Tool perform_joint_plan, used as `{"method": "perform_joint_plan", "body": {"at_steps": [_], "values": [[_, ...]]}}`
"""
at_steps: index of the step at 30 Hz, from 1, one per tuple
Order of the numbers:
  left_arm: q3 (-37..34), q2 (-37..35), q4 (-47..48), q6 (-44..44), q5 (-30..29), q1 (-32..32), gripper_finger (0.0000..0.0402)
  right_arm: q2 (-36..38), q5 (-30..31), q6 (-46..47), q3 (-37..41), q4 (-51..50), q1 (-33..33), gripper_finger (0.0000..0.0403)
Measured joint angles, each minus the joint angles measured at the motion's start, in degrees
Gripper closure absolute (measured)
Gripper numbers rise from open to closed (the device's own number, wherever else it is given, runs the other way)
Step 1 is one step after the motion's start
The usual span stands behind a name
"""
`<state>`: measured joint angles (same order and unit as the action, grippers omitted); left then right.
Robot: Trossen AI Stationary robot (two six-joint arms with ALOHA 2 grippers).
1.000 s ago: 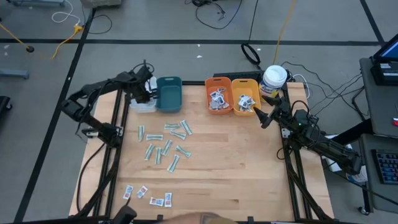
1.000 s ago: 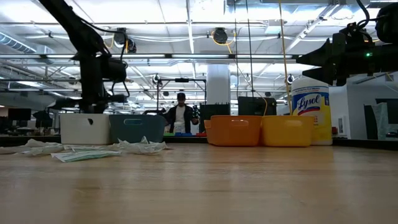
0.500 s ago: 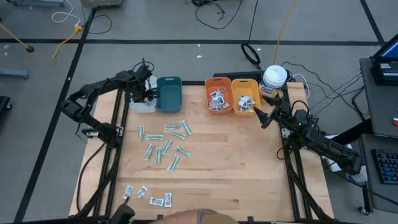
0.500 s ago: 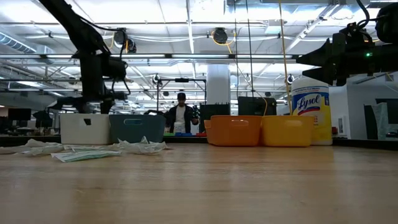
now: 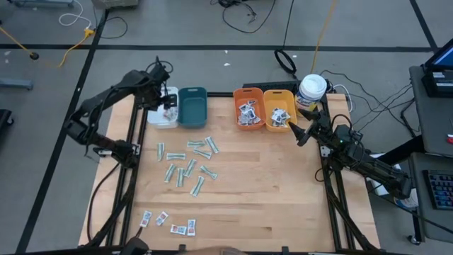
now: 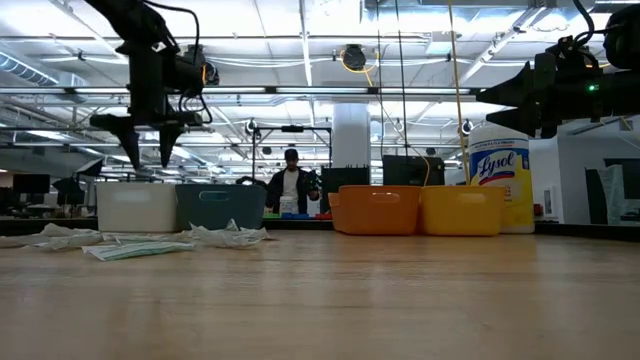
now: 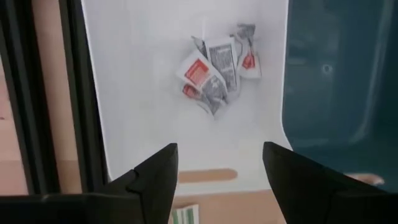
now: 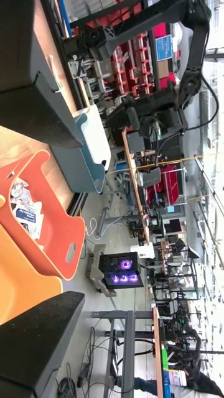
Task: Pick & Place First Aid Supplies
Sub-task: Put the ointment pack into the white bin
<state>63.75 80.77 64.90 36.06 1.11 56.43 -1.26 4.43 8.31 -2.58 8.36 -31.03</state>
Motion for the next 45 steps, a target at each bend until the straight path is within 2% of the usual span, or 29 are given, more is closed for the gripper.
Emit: {"method": "perform_joint_plan", "body": {"at_steps": [3,6,12,18,25,34,40,45], "values": [[0.1,-0.3,1.3,-0.2,0.0,-1.6,0.0160,0.0,0.0,0.0,0.0,0.0,0.0,0.0011],[0.1,-0.3,3.4,-0.3,0.1,-6.2,0.0160,0.0,0.0,0.0,0.0,0.0,0.0,0.0011],[0.1,-0.3,5.5,0.7,0.3,-21.8,0.0160,0.0,0.0,0.0,0.0,0.0,0.0,0.0011],[0.1,-0.3,5.4,7.4,0.8,-38.4,0.0160,0.0,0.0,0.0,0.0,0.0,0.0,0.0011],[0.1,-0.3,5.3,21.4,1.7,-57.1,0.0160,0.0,0.0,0.0,0.0,0.0,0.0,0.0011],[0.1,-0.3,4.9,43.8,2.6,-78.5,0.0160,0.0,0.0,0.0,0.0,0.0,0.0,0.0011],[0.1,-0.3,3.7,57.2,5.3,-88.6,0.0160,0.0,0.0,0.0,0.0,0.0,0.0,0.0011],[0.0,-0.3,0.1,66.1,6.5,-94.6,0.0160,0.0,0.0,0.0,0.0,0.0,0.0,0.0011]]}}
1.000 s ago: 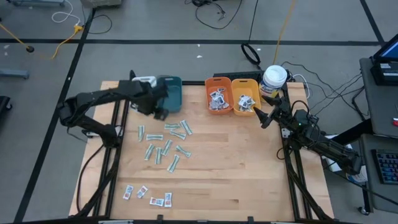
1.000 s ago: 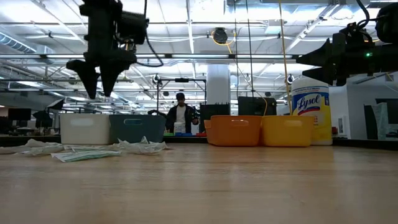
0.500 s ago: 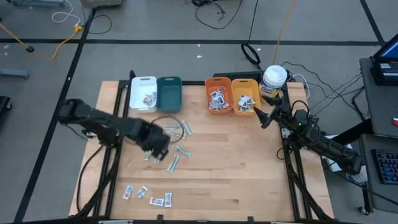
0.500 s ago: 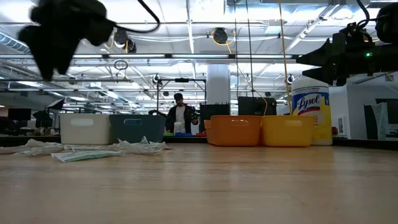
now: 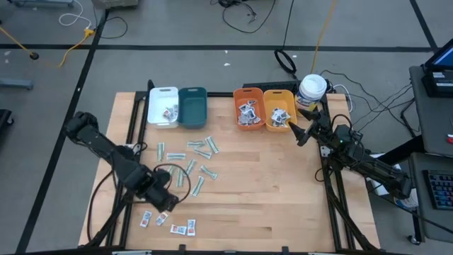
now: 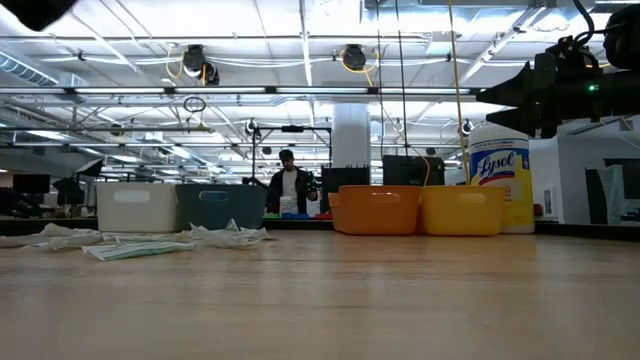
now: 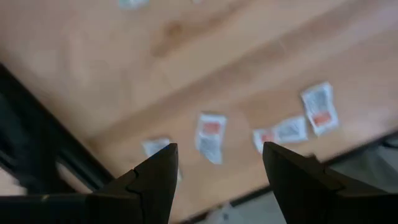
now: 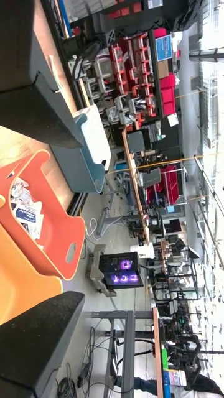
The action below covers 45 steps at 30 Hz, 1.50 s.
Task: Pick & Place First Aid Supplies
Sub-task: Put the ointment pack into the white bin
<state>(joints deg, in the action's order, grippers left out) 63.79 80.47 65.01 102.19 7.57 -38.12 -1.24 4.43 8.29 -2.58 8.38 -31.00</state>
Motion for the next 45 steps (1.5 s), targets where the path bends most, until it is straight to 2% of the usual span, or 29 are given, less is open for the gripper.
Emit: {"method": "perform_joint_plan", "body": {"at_steps": [4,8,13,18,24,28,35,38,45], "values": [[0.0,0.6,-2.9,4.5,0.0,-3.3,0.0160,0.0,0.0,0.0,0.0,0.0,0.0,0.0011],[0.0,4.1,-4.5,6.4,0.1,-5.5,0.0160,0.0,0.0,0.0,0.0,0.0,0.0,0.0011],[0.0,9.3,-5.7,6.5,0.5,-6.8,0.0160,0.0,0.0,0.0,0.0,0.0,0.0,0.0011],[0.0,14.7,-6.1,5.9,4.4,-7.5,0.0160,0.0,0.0,0.0,0.0,0.0,0.0,0.0011],[-0.5,19.6,-11.6,4.9,6.6,-8.6,0.0160,0.0,0.0,0.0,0.0,0.0,0.0,0.0011],[-1.3,22.6,-15.8,4.8,7.1,-9.2,0.0160,0.0,0.0,0.0,0.0,0.0,0.0,0.0011],[-1.2,25.1,-15.9,2.8,9.0,-9.7,0.0163,0.0,0.0,0.0,0.0,0.0,0.0,0.0011],[-1.2,25.2,-16.1,1.6,9.0,-9.4,0.0189,0.0,0.0,0.0,0.0,0.0,0.0,0.0011],[-1.2,25.3,-17.3,0.1,8.9,-9.5,0.0309,0.0,0.0,0.0,0.0,0.0,0.0,0.0011]]}}
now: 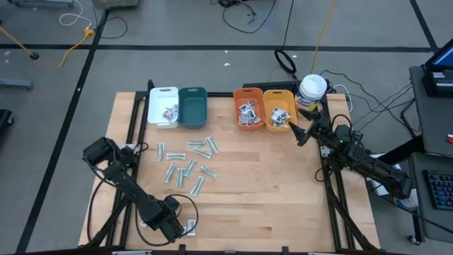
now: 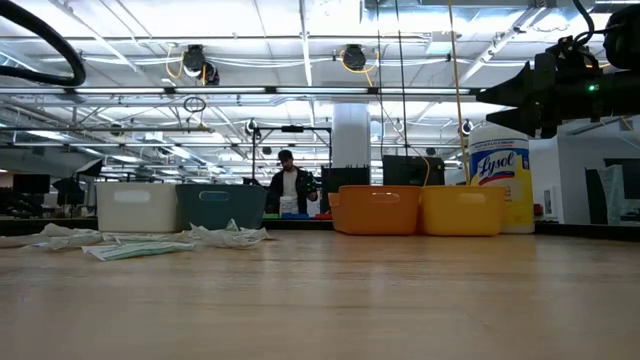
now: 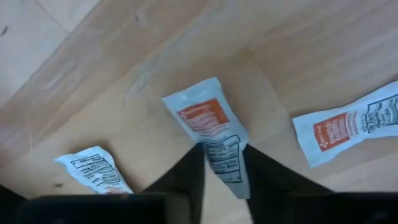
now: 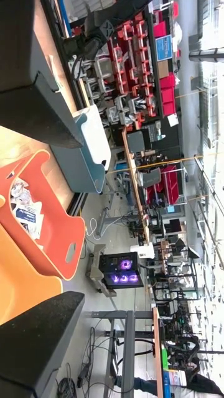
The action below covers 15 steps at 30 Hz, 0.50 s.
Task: Pick & Place First Aid Supplies
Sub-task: Put the ointment pack into the white bin
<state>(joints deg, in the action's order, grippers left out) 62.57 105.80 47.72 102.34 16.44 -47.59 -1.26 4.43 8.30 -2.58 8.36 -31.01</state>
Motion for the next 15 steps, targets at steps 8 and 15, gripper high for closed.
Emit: {"method": "perform_joint_plan", "body": {"at_steps": [8,15], "values": [[-0.1,0.0,-2.6,0.1,0.0,-0.1,0.0394,0.0,0.0,0.0,0.0,0.0,0.0,0.0011],[-0.5,-1.8,-1.8,0.2,0.0,1.2,0.0397,0.0,0.0,0.0,0.0,0.0,0.0,0.0011]]}}
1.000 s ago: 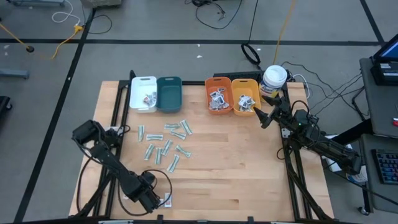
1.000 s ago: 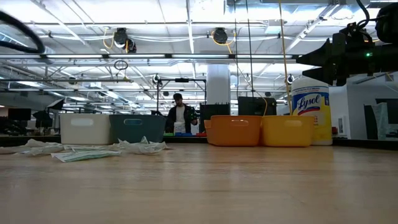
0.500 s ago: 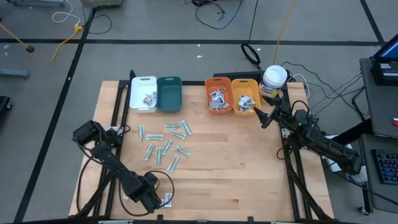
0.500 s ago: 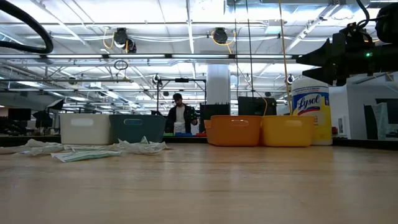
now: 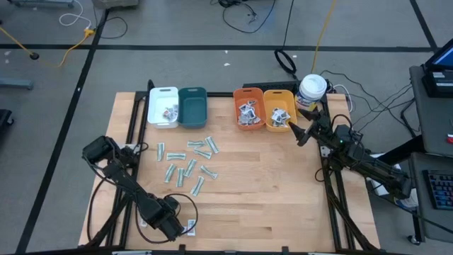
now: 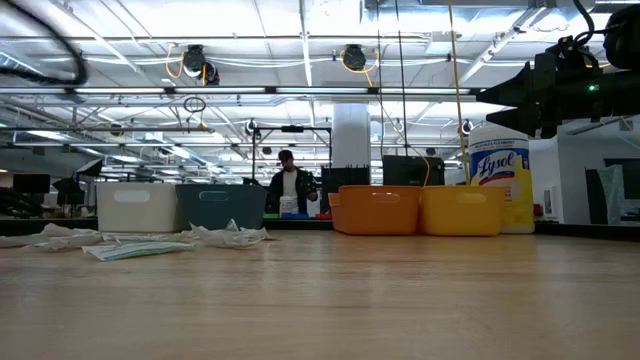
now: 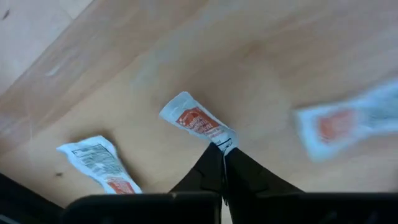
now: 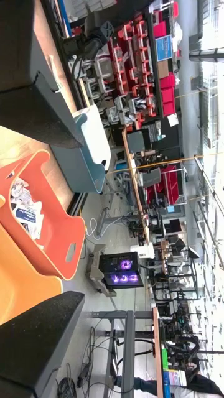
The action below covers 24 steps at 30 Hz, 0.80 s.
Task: Pick & Place First Aid Supplies
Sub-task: Put the ointment pack into the white bin
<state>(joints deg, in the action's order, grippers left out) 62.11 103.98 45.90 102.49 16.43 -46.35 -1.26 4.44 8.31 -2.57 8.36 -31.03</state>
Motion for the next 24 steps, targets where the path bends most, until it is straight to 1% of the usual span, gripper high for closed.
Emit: {"method": "perform_joint_plan", "body": {"at_steps": [2,8,15,20,22,24], "values": [[0.0,-3.1,1.5,-1.2,-0.8,1.4,0.0396,0.0,0.0,0.0,0.0,0.0,0.0,0.0011],[0.1,-14.4,8.8,-7.0,-7.2,6.8,0.0397,0.0,0.0,0.0,0.0,0.0,0.0,0.0011],[0.2,-26.8,17.0,-14.8,-8.5,13.9,0.0399,0.0,0.0,0.0,0.0,0.0,0.0,0.0011],[0.2,-32.4,22.2,-18.7,-8.5,17.6,0.0399,0.0,0.0,0.0,0.0,0.0,0.0,0.0011],[0.2,-33.2,23.5,-19.9,-8.5,19.6,0.0399,0.0,0.0,0.0,0.0,0.0,0.0,0.0011],[0.2,-33.5,24.5,-22.2,-8.5,23.0,0.0399,0.0,0.0,0.0,0.0,0.0,0.0,0.0011]]}}
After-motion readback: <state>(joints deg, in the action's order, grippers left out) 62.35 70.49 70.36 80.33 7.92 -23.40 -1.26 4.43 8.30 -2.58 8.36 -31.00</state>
